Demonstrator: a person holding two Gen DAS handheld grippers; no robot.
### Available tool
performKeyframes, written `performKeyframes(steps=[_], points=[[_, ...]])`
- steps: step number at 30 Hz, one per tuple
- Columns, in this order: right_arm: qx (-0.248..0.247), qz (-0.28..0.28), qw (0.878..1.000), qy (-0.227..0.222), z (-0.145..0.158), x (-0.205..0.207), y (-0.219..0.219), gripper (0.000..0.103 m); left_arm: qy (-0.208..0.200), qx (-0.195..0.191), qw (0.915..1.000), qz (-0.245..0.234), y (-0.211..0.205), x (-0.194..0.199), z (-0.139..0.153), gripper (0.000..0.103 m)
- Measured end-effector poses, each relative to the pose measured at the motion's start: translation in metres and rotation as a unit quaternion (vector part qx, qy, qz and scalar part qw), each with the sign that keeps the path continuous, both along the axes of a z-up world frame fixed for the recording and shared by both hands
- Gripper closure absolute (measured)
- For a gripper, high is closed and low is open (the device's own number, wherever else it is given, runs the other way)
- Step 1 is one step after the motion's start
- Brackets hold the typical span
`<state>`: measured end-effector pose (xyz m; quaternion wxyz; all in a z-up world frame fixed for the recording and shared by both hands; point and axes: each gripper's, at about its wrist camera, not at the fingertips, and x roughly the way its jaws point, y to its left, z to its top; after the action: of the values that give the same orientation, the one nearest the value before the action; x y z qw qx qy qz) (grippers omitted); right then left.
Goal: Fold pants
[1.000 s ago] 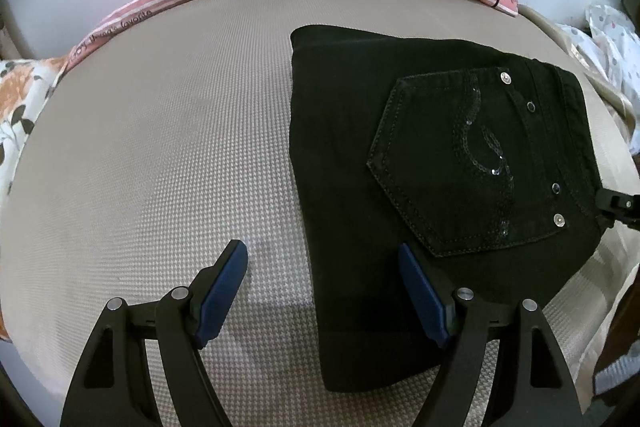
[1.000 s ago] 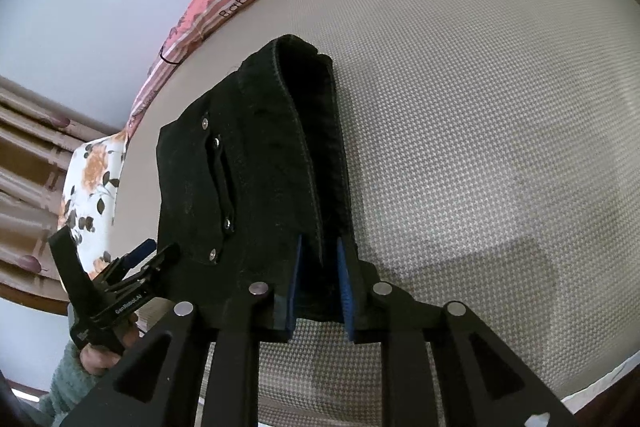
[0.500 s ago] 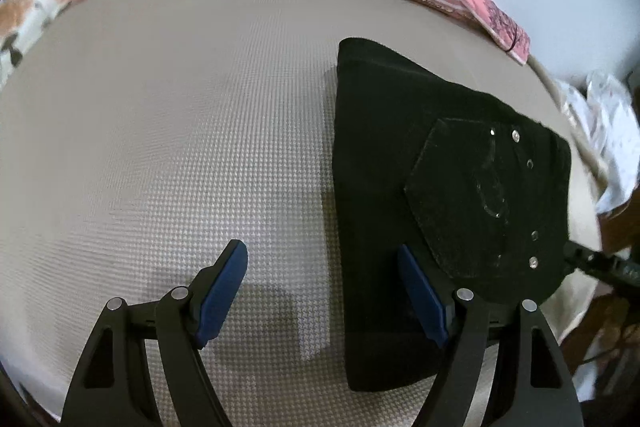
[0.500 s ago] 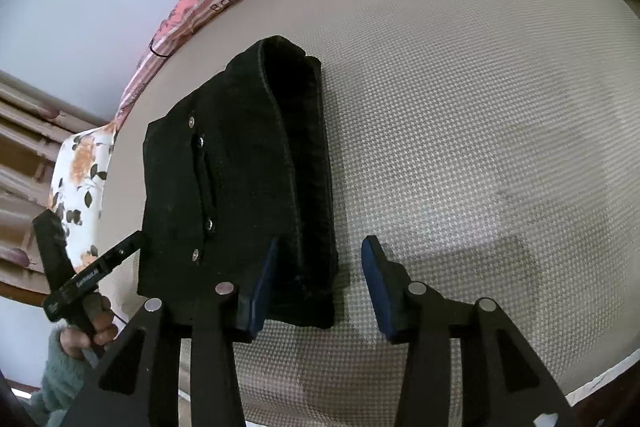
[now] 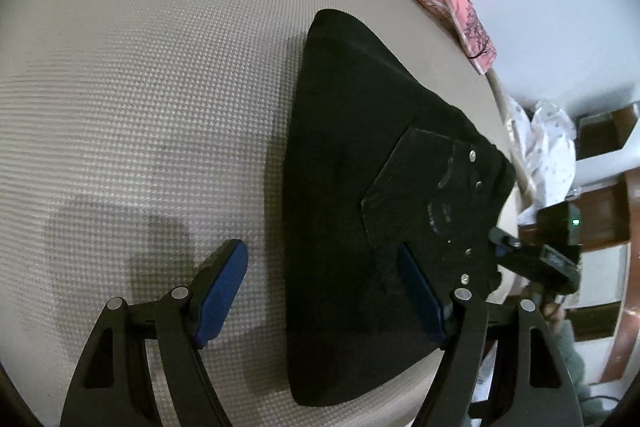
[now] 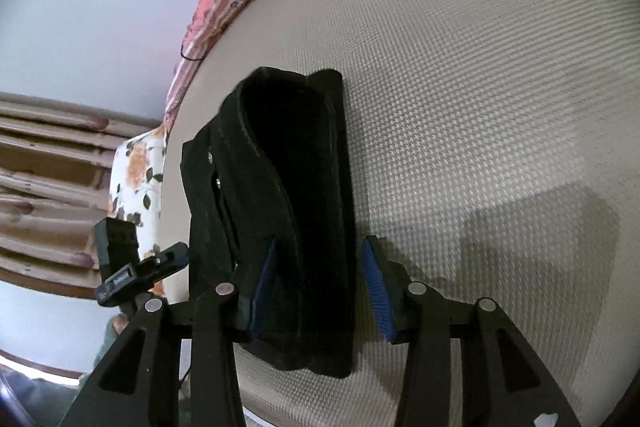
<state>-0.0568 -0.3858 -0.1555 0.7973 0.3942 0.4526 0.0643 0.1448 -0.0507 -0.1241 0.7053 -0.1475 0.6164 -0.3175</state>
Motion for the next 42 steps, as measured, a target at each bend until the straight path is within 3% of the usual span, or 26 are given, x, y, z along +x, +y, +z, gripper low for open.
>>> performKeyframes(steps=[9, 16, 24, 26, 31, 35, 38, 42], points=[[0.052, 0.031, 0.998, -0.010, -0.012, 0.016, -0.010, 0.067, 0.037, -0.045, 0.9983, -0.008, 0.000, 0.021, -0.007, 0.027], [0.042, 0.040, 0.998, -0.009, -0.012, 0.011, -0.010, 0.068, 0.022, -0.037, 0.9987, -0.026, -0.007, 0.021, -0.006, 0.027], [0.077, 0.047, 0.995, -0.031, -0.020, 0.022, -0.010, 0.069, 0.013, -0.066, 0.9976, -0.020, -0.023, 0.028, -0.010, 0.029], [0.072, 0.050, 0.996, -0.033, -0.019, 0.025, -0.008, 0.069, -0.001, -0.054, 0.9983, -0.023, -0.028, 0.026, -0.009, 0.032], [0.043, 0.039, 0.998, -0.035, -0.014, 0.023, 0.000, 0.073, -0.033, -0.020, 0.9992, -0.014, -0.022, 0.021, -0.011, 0.065], [-0.006, 0.022, 0.999, -0.035, 0.002, 0.018, 0.015, 0.076, -0.075, 0.018, 0.9969, -0.014, -0.027, 0.011, -0.004, 0.075], [-0.010, 0.008, 0.999, -0.033, 0.010, 0.016, 0.018, 0.078, -0.106, 0.050, 0.9929, -0.021, -0.034, 0.003, 0.002, 0.080], [-0.007, -0.008, 1.000, -0.028, 0.015, 0.014, 0.020, 0.080, -0.120, 0.062, 0.9905, -0.024, -0.033, -0.003, 0.008, 0.085]])
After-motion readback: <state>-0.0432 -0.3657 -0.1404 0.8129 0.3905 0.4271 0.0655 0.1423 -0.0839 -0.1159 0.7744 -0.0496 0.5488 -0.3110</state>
